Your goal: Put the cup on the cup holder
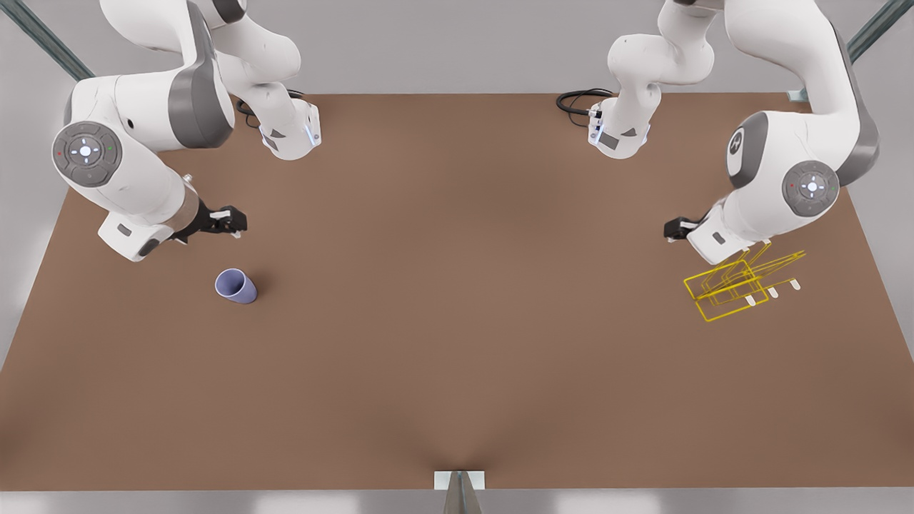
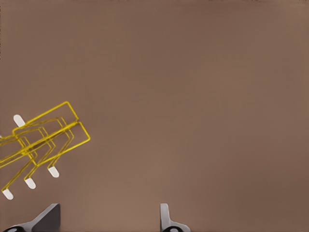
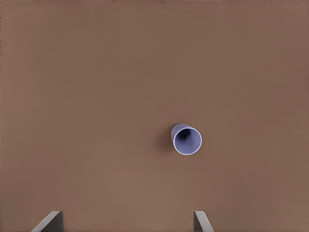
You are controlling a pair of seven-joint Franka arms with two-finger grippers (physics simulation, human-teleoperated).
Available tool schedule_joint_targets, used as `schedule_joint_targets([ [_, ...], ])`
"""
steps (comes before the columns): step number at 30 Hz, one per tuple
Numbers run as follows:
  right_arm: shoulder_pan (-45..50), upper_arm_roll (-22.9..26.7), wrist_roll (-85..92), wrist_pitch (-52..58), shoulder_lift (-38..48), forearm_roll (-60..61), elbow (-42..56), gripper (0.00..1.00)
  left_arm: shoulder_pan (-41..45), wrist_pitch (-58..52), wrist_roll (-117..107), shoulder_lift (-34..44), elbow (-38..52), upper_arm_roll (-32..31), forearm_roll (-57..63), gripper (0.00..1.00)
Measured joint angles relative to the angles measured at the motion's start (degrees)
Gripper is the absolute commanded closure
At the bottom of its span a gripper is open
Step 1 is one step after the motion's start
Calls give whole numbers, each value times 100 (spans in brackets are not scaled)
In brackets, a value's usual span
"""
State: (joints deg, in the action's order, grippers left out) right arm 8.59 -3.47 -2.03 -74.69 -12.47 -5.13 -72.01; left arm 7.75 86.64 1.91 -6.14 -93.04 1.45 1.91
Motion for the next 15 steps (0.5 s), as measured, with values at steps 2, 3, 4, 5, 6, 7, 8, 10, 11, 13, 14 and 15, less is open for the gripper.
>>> schedule_joint_targets([
  [2,3,3,-15,-49,-13,4,1,0,-20,117,7,-44,-1,3,-3,0],
  [3,0,4,-19,-70,-43,-3,8,0,-27,162,10,-52,0,4,-5,0],
  [4,-31,2,0,-97,-263,-5,14,0,-29,201,13,-56,1,4,-6,0],
  [5,-116,2,35,-160,-540,0,7,0,-26,235,16,-58,2,4,-7,0],
  [6,-183,5,77,-257,-799,4,-16,0,-23,264,19,-59,2,4,-7,0],
  [7,-226,5,124,-410,-969,23,-185,0,-20,289,21,-59,2,4,-8,0],
  [8,-329,3,190,-603,-1056,59,-485,0,-18,310,24,-59,2,4,-8,0],
  [10,-541,12,316,-1050,-1088,134,-1152,0,-16,342,28,-60,2,4,-9,0],
  [11,-592,13,372,-1299,-1077,170,-1470,0,-15,355,30,-60,2,4,-9,0],
  [13,-693,31,476,-1910,-1079,258,-2027,0,-17,375,35,-67,2,4,-9,0],
  [14,-745,44,524,-2210,-1077,308,-2241,0,-18,382,37,-76,1,4,-9,0],
  [15,-785,51,570,-2482,-1067,350,-2446,0,-19,389,39,-94,2,4,-9,0],
])
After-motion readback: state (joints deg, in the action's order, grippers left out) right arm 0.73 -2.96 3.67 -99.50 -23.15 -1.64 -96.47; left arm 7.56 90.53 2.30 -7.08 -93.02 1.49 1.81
